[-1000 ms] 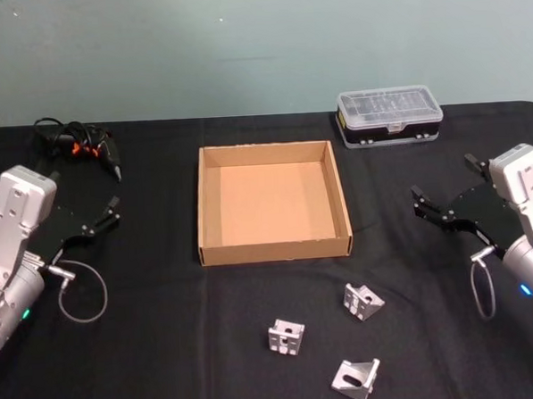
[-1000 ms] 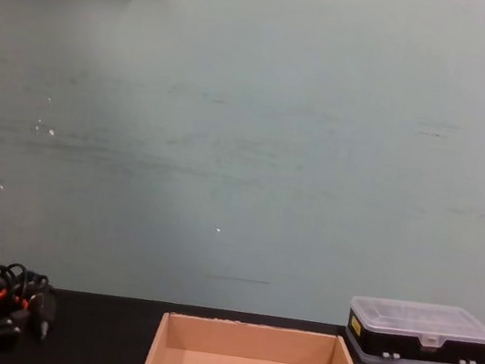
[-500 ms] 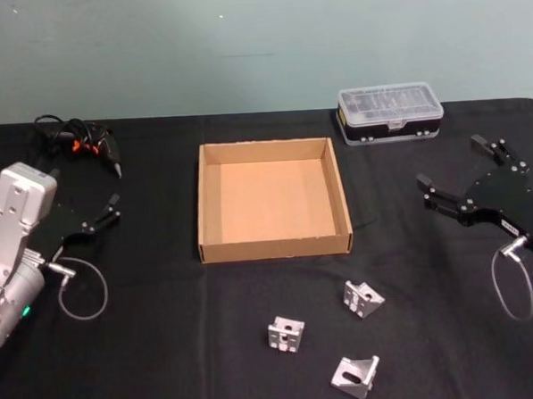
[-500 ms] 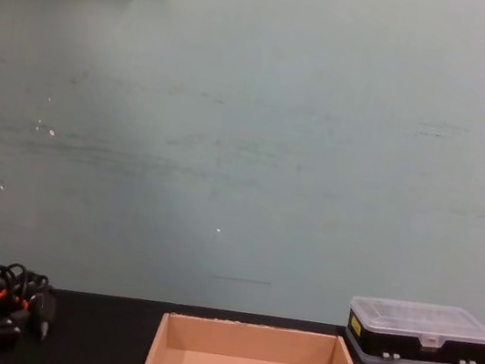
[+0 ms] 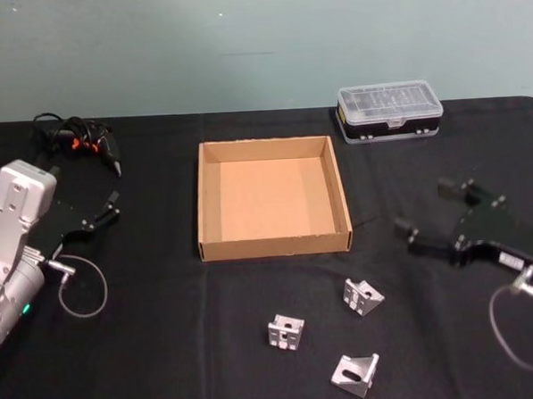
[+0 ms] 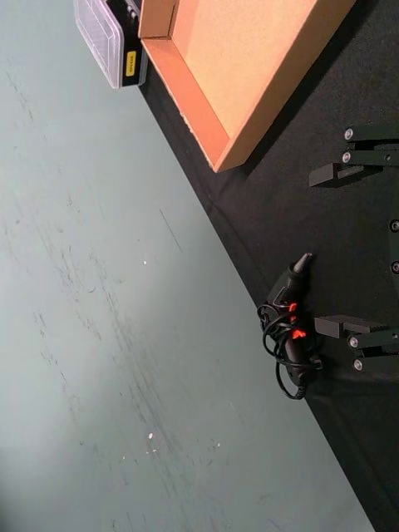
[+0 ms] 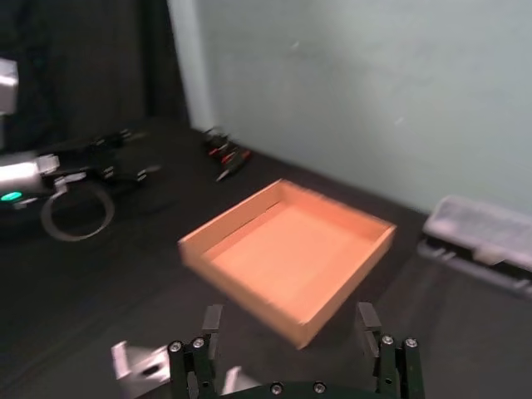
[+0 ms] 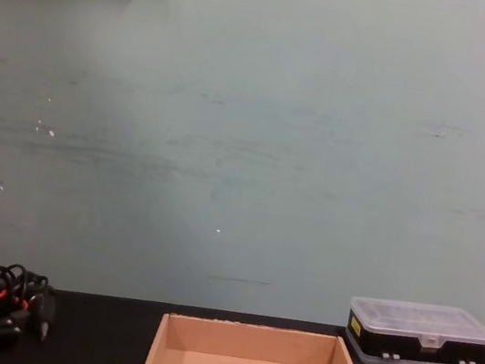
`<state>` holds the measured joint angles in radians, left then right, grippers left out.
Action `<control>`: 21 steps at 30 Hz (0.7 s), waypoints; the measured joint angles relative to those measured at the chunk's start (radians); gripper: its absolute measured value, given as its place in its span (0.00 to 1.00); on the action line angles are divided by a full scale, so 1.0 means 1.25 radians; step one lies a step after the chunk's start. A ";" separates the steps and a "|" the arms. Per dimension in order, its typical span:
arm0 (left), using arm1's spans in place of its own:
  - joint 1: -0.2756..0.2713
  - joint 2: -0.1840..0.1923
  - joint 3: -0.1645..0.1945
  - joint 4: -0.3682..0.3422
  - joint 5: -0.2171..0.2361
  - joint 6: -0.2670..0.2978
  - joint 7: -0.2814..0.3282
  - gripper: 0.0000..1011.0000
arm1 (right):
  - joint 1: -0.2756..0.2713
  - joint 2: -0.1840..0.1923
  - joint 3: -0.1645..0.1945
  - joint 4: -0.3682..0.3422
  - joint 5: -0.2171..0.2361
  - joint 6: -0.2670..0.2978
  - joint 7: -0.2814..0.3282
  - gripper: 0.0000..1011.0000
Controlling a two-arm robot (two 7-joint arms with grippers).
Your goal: Use one hand to pick up the angle iron from the table and place it into the box.
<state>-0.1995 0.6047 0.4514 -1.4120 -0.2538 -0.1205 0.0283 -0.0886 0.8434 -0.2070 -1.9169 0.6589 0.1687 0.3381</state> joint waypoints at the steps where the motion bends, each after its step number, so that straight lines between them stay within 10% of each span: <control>1: 0.000 0.000 0.000 0.000 0.000 0.000 0.000 1.00 | 0.000 0.001 -0.003 -0.001 0.004 0.010 0.006 0.99; 21: 0.000 0.000 0.000 0.000 0.000 0.000 0.000 1.00 | 0.093 0.020 -0.136 0.032 -0.017 0.220 0.058 0.99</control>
<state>-0.1995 0.6047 0.4514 -1.4120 -0.2539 -0.1205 0.0283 0.0271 0.8689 -0.3766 -1.8764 0.6376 0.4440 0.4100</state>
